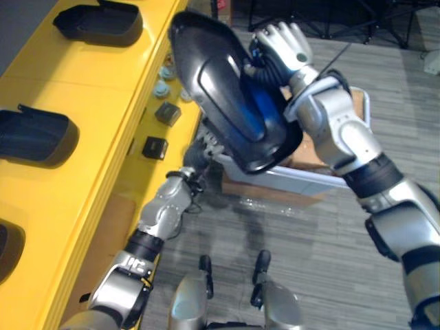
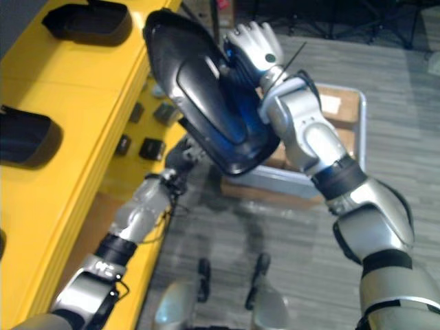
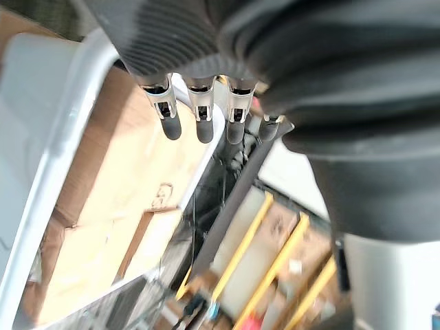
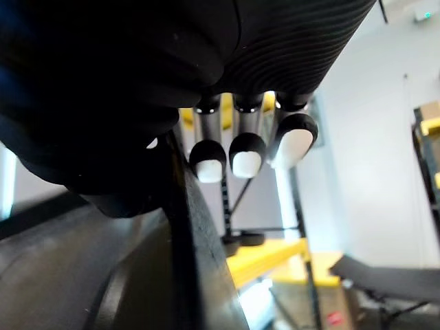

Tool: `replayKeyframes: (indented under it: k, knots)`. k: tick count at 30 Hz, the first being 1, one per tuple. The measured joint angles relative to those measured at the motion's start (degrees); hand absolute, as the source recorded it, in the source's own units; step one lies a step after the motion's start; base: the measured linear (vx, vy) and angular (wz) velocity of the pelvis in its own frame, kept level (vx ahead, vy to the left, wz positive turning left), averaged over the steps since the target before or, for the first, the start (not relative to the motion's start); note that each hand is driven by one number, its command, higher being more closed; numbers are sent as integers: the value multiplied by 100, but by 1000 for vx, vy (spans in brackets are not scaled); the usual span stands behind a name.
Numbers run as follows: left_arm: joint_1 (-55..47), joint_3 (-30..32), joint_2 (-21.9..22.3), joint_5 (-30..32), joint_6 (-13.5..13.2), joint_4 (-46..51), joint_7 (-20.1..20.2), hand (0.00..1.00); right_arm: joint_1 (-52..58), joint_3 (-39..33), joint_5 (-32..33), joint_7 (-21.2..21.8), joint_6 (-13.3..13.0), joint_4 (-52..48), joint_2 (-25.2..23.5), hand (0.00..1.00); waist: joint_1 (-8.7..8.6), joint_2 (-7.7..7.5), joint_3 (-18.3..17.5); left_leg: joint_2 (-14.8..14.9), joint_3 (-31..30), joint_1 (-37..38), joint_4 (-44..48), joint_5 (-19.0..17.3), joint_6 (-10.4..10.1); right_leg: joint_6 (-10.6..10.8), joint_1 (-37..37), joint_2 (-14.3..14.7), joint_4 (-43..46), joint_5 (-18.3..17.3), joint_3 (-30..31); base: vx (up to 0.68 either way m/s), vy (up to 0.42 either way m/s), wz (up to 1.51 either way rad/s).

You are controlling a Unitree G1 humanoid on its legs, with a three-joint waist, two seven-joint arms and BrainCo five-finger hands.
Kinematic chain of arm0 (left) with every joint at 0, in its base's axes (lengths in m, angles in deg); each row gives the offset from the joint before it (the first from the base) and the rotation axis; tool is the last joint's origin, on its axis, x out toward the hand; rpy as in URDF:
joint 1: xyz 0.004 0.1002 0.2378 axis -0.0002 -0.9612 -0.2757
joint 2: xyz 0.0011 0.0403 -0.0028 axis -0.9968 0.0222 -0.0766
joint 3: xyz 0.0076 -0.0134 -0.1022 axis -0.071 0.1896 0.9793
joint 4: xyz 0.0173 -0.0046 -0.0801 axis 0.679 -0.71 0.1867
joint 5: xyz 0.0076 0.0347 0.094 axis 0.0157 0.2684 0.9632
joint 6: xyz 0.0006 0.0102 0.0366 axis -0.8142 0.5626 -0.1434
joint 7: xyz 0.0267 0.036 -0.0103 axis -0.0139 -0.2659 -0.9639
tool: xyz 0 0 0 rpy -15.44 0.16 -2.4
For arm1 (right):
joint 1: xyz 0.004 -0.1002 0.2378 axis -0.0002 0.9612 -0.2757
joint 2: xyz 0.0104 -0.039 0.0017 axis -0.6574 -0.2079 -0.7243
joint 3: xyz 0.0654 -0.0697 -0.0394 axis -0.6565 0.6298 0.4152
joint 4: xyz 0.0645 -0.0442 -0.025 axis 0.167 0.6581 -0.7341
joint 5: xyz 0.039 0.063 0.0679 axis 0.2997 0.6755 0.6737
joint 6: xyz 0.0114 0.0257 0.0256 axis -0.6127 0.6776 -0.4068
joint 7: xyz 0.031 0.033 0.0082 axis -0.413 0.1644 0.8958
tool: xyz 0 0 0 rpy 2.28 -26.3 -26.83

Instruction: Walk over and take plastic housings, then place them on the shelf

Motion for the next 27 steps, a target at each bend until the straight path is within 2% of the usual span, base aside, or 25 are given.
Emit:
replayKeyframes:
  k: [3,10,19,22,27]
  knots:
    - [-60,113,24,-38,-19,-224,-177,0,0,41,352,-132,-79,-221,-131,100,-5,0,0,8,-22,4,2,4,-6,-9,17,2,0,-8,-14,-8,12,2]
    - [-69,111,177,-38,-161,-302,-219,0,4,69,694,-219,-230,-294,-397,100,40,0,0,6,-115,16,-56,54,-27,-29,61,-10,0,-29,-73,-20,22,6]
    - [-69,106,249,-33,-321,-302,-403,0,18,97,740,-219,-222,-294,-463,100,36,-1,0,18,-124,19,-65,74,-40,-34,60,-2,0,-32,-95,-2,1,1]
    - [-69,98,258,151,-378,-302,-585,0,18,99,678,-219,-117,-295,-494,100,31,-1,0,20,-122,21,-65,74,-41,-34,60,-1,1,-32,-95,-3,10,0]
    - [-55,110,275,1363,-861,-261,-990,0,21,95,674,-221,531,-293,-531,100,28,-3,-1,20,-112,34,-67,75,-42,-34,63,-1,1,-31,-85,-3,13,0]
